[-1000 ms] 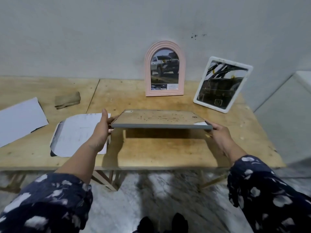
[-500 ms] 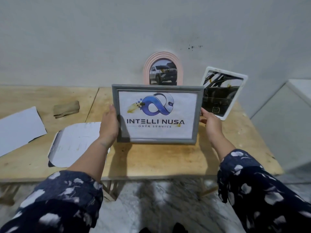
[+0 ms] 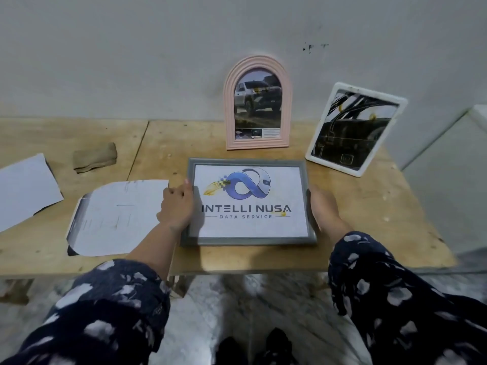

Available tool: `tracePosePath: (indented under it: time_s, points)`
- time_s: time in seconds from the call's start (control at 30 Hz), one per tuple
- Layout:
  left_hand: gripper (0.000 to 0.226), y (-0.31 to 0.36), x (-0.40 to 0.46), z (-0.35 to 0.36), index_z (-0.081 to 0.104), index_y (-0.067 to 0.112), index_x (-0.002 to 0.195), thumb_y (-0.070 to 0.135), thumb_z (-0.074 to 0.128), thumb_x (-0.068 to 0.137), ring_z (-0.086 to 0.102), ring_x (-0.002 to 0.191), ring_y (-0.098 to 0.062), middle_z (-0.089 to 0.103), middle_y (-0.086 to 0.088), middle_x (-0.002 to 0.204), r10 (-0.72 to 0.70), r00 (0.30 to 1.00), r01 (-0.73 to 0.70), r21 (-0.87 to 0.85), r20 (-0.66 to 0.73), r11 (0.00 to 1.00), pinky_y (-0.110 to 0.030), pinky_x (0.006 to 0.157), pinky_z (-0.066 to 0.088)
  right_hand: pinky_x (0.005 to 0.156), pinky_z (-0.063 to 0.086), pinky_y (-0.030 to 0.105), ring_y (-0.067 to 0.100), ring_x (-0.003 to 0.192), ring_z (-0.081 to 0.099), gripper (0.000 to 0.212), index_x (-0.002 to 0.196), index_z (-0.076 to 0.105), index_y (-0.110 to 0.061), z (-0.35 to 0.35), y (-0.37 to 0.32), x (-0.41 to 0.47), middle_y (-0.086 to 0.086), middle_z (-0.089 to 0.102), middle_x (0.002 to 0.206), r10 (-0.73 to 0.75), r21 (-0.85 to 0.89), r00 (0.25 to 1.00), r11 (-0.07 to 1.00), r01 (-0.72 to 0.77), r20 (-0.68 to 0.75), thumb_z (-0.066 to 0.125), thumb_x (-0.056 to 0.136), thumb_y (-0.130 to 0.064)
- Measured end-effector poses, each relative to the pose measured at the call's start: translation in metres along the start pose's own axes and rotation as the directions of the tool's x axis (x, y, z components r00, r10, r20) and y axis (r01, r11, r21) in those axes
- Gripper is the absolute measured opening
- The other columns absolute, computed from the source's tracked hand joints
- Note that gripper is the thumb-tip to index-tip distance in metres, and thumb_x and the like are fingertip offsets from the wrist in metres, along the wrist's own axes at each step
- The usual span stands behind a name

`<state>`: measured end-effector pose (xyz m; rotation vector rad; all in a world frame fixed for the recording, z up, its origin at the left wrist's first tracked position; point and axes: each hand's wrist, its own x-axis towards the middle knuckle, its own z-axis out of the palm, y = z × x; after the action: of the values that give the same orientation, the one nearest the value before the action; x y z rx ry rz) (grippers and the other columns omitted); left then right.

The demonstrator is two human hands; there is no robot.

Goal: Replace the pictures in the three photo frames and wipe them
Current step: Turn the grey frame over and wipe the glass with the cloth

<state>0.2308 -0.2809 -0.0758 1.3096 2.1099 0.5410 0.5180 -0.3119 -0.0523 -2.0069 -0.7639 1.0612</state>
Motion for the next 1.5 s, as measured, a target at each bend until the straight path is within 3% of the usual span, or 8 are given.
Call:
tracePosePath:
  time_s: [0.13, 0.27, 0.57, 0.77, 1.03, 1.27, 1.43, 1.5]
  points:
    - [0.068, 0.003, 0.008, 0.005, 0.050, 0.018, 0.137, 0.057, 0.010, 0.098, 0.036, 0.130, -0.040, 0.038, -0.019, 0.144, -0.045, 0.999, 0.043, 0.164, 0.010, 0.986, -0.051, 0.106, 0.027, 0.085, 0.048, 0.044, 0.029, 0.094, 0.061, 0.041, 0.078, 0.060, -0.022, 0.009, 0.011, 0.021, 0.013, 0.063, 0.111, 0.030, -0.123, 1.000, 0.992, -0.030, -0.002, 0.034, 0.080, -0.054]
    - [0.068, 0.005, 0.010, 0.014, 0.051, 0.014, 0.134, 0.056, 0.011, 0.099, 0.036, 0.129, -0.038, 0.039, -0.018, 0.141, -0.051, 0.999, 0.046, 0.282, 0.011, 0.958, -0.051, 0.105, 0.028, 0.098, 0.042, 0.051, 0.035, 0.109, 0.056, 0.066, 0.092, 0.068, -0.020, 0.016, 0.020, 0.035, 0.014, 0.061, 0.117, -0.026, -0.325, 1.000, 0.945, 0.029, 0.014, 0.022, 0.075, -0.064]
    - [0.058, 0.007, 0.013, -0.005, 0.046, 0.019, 0.138, 0.048, 0.013, 0.101, 0.030, 0.131, -0.036, 0.038, -0.015, 0.141, -0.070, 0.998, 0.062, 0.413, 0.004, 0.909, -0.049, 0.104, 0.029, 0.105, 0.030, 0.044, 0.028, 0.129, 0.037, 0.042, 0.130, 0.054, -0.018, 0.024, -0.023, 0.043, 0.006, 0.043, 0.142, -0.292, -0.751, 0.956, 0.628, 0.204, 0.015, 0.034, 0.096, -0.033]
    - [0.052, -0.021, 0.010, -0.051, 0.045, 0.020, 0.139, 0.044, 0.017, 0.102, 0.026, 0.133, -0.034, 0.036, -0.013, 0.145, -0.145, 0.989, 0.140, 0.351, -0.012, 0.926, -0.045, 0.104, 0.028, 0.110, 0.025, 0.042, 0.030, 0.132, 0.032, 0.037, 0.126, 0.059, -0.021, 0.092, -0.064, 0.035, 0.008, 0.043, 0.141, -0.322, -0.745, 0.874, 0.463, 0.480, 0.363, 0.037, 0.097, -0.027]
    - [0.048, -0.102, 0.041, -0.122, 0.055, 0.018, 0.131, 0.043, 0.030, 0.099, 0.033, 0.133, -0.028, 0.042, -0.009, 0.145, -0.169, 0.983, 0.181, 0.280, -0.066, 0.943, -0.044, 0.105, 0.034, 0.106, 0.027, 0.040, 0.026, 0.130, 0.033, 0.037, 0.130, 0.055, -0.028, 0.229, -0.108, -0.018, 0.003, 0.044, 0.138, -0.363, -0.517, 0.596, 0.297, 0.803, 0.717, 0.039, 0.097, -0.022]
    - [0.043, -0.136, 0.099, -0.163, 0.049, 0.014, 0.136, 0.036, 0.036, 0.101, 0.033, 0.135, -0.023, 0.037, -0.007, 0.147, -0.080, 0.996, 0.087, 0.282, -0.033, 0.956, -0.037, 0.107, 0.033, 0.106, 0.029, 0.035, 0.022, 0.132, 0.038, 0.039, 0.130, 0.056, -0.024, 0.343, -0.135, -0.040, -0.003, 0.046, 0.141, -0.374, -0.382, 0.443, 0.228, 0.896, 0.815, 0.043, 0.094, -0.018]
    - [0.041, -0.147, 0.154, -0.183, 0.047, 0.010, 0.132, 0.031, 0.039, 0.099, 0.032, 0.139, -0.021, 0.030, -0.007, 0.151, 0.028, 0.998, -0.046, 0.390, 0.053, 0.920, -0.040, 0.112, 0.025, 0.099, 0.039, 0.037, 0.028, 0.123, 0.049, 0.044, 0.125, 0.060, -0.022, 0.428, -0.163, -0.036, 0.003, 0.055, 0.132, -0.398, -0.388, 0.415, 0.150, 0.909, 0.818, 0.045, 0.086, -0.011]
    - [0.037, -0.153, 0.170, -0.188, 0.049, 0.010, 0.126, 0.032, 0.037, 0.099, 0.040, 0.130, -0.022, 0.037, -0.005, 0.143, 0.068, 0.994, -0.100, 0.456, 0.084, 0.884, -0.042, 0.112, 0.022, 0.110, 0.030, 0.043, 0.026, 0.135, 0.038, 0.046, 0.135, 0.052, -0.024, 0.453, -0.170, -0.032, 0.004, 0.042, 0.148, -0.384, -0.391, 0.409, 0.129, 0.911, 0.828, 0.047, 0.090, -0.015]
